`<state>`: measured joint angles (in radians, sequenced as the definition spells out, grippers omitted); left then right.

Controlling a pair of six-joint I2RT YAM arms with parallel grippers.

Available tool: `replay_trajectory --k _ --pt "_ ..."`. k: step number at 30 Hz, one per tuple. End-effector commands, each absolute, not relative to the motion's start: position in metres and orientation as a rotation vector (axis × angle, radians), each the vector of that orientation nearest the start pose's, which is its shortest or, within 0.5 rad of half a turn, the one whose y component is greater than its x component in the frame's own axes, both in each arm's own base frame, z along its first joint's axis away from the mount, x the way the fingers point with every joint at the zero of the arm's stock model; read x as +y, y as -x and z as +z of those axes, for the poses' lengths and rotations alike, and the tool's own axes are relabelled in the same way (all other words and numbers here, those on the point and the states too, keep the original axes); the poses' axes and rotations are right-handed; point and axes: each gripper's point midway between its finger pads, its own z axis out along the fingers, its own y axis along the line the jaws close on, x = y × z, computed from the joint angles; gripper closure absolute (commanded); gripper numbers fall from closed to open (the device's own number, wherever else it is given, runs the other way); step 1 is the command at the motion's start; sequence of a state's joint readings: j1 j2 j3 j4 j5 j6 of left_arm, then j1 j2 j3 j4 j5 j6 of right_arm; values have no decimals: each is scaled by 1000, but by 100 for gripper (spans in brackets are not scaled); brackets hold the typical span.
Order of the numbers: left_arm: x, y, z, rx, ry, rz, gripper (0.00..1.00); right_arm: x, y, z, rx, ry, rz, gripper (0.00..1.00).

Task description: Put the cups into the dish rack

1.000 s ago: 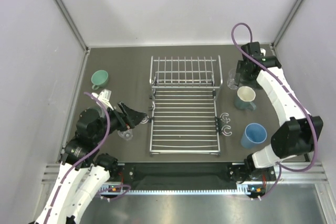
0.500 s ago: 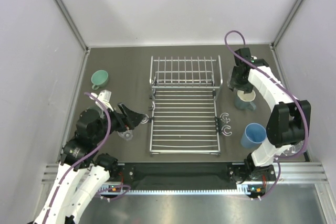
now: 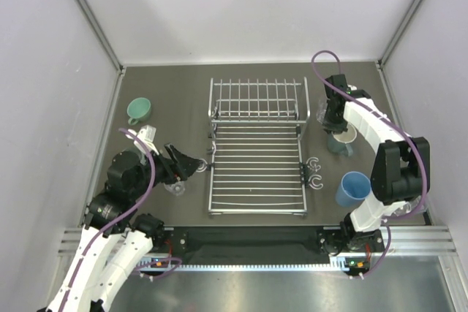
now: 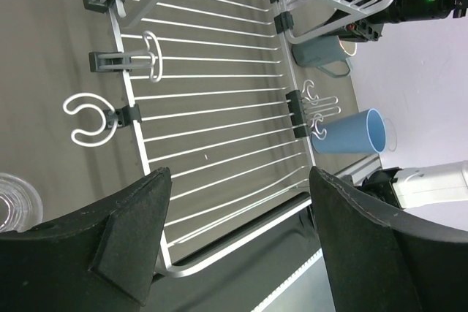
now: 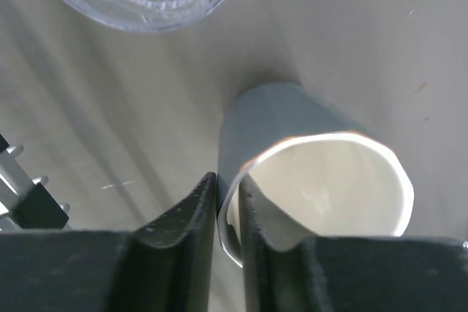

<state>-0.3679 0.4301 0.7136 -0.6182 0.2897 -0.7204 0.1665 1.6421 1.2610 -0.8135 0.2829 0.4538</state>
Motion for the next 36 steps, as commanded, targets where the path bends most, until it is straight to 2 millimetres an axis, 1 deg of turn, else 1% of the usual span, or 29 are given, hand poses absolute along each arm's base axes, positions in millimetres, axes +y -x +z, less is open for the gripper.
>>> replay_trajectory --k 1,2,3,5,8,9,11,12,14,15,17,18,19,20,21,22,23,25,26,27,28,29,30,31,32,33,34,35,36 --pt "-146 -166 250 2005 153 -1000 19 21 -363 110 2563 -500 -184 85" --pt "-146 -165 250 2008 157 -1001 20 22 -363 111 2565 -497 -175 87" --pt "-146 -164 250 2010 157 -1004 20 22 -364 112 2563 -498 -172 92" --pt "-146 -162 251 2015 161 -1012 20 21 -366 114 2557 -500 -169 99" --pt "-145 -159 252 2023 167 -1010 20 23 -368 124 2537 -503 -141 100" --pt "-145 -159 252 2022 167 -1008 21 24 -368 133 2517 -500 -126 100" --pt "-143 -157 255 2017 169 -1005 21 25 -370 153 2472 -495 -99 100" --pt "-143 -157 255 2015 168 -1005 21 24 -369 171 2425 -491 -80 100" --pt "-145 -156 259 2007 164 -1022 21 24 -367 196 2367 -483 -54 100" --pt "-146 -156 261 1996 158 -1035 21 24 -362 215 2321 -475 -35 100" --pt "-149 -156 263 1992 166 -1060 21 22 -356 239 2265 -478 -13 100" --pt "-151 -156 264 1991 163 -1077 21 22 -350 256 2222 -473 11 100" --pt "-153 -158 268 1979 160 -1090 21 22 -345 269 2199 -469 28 100" --pt "-155 -158 270 1973 163 -1107 21 25 -341 279 2182 -461 62 100" --pt "-158 -157 273 1969 150 -1129 22 27 -333 295 2144 -454 96 100" --pt "-161 -159 281 1941 140 -1157 21 31 -328 310 2117 -442 131 100" --pt "-164 -159 285 1929 131 -1182 21 39 -323 320 2103 -414 196 100" --pt "-173 -155 294 1907 110 -1267 20 47 -307 354 2021 -385 292 100" --pt "-176 -156 304 1868 100 -1304 19 56 -295 371 1986 -353 368 100" --pt "-179 -156 307 1853 98 -1335 18 60 -289 387 1946 -351 410 100" --pt "-183 -154 311 1848 115 -1391 18 68 -282 396 1930 -330 468 100" --pt "-186 -156 324 1787 98 -1430 18 78 -272 409 1906 -291 549 100" --pt "-192 -154 321 1796 116 -1502 18 93 -265 422 1878 -254 654 100" --pt "-195 -154 324 1783 110 -1542 18 93 -262 424 1872 -273 671 100" --pt "-199 -152 331 1748 84 -1589 17 109 -251 439 1826 -204 782 100" --pt "-202 -153 343 1668 42 -1630 17 118 -248 439 1826 -216 865 100" --pt "-205 -158 344 1663 59 -1643 16 126 -245 443 1810 -200 931 100" --pt "-208 -158 347 1653 41 -1642 16 139 -235 461 1742 -120 1035 100" --pt "-210 -158 358 1626 11 -1636 16 147 -230 465 1731 -134 1119 100"
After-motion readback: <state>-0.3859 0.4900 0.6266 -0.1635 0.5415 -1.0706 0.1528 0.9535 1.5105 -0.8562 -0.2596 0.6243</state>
